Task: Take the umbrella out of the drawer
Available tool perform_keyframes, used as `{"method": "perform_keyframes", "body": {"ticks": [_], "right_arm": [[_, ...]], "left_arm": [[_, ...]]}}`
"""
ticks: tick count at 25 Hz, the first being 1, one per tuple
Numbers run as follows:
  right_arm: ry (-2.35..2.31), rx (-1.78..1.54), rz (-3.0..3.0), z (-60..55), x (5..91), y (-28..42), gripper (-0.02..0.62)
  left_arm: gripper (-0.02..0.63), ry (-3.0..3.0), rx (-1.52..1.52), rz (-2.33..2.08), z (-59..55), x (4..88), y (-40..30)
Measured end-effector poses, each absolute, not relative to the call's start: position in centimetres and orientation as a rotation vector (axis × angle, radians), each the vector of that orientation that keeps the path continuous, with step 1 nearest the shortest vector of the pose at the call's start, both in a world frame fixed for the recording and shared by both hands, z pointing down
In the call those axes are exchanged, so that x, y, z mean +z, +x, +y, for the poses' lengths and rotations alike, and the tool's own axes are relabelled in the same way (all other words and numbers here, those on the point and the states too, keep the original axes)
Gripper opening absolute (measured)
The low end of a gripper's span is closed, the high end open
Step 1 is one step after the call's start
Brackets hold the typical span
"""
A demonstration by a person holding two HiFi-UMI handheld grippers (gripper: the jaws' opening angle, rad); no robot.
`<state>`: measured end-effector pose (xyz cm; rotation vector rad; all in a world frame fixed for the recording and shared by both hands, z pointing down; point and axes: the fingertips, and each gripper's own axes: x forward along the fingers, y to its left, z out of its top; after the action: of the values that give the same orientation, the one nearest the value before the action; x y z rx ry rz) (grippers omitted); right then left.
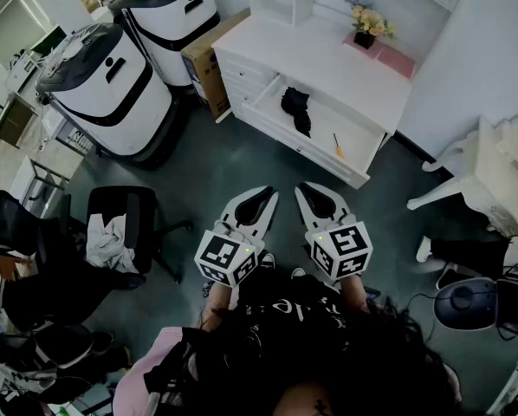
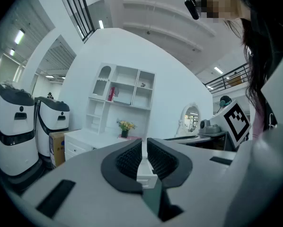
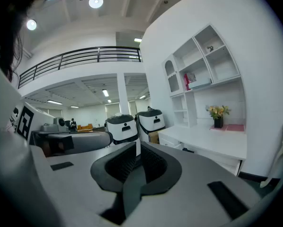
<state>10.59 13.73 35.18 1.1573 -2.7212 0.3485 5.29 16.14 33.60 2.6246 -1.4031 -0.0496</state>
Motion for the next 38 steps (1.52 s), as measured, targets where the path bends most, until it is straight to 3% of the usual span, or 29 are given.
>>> {"method": "perform_keyframes", "body": {"ticks": [38], "right_arm": [[1.403, 0.453, -2.611, 11.0, 37.6, 5.0, 0.064]], "left_arm": [[0.044, 2.751, 0.052, -1.231, 13.5, 36.1, -1.8]]}}
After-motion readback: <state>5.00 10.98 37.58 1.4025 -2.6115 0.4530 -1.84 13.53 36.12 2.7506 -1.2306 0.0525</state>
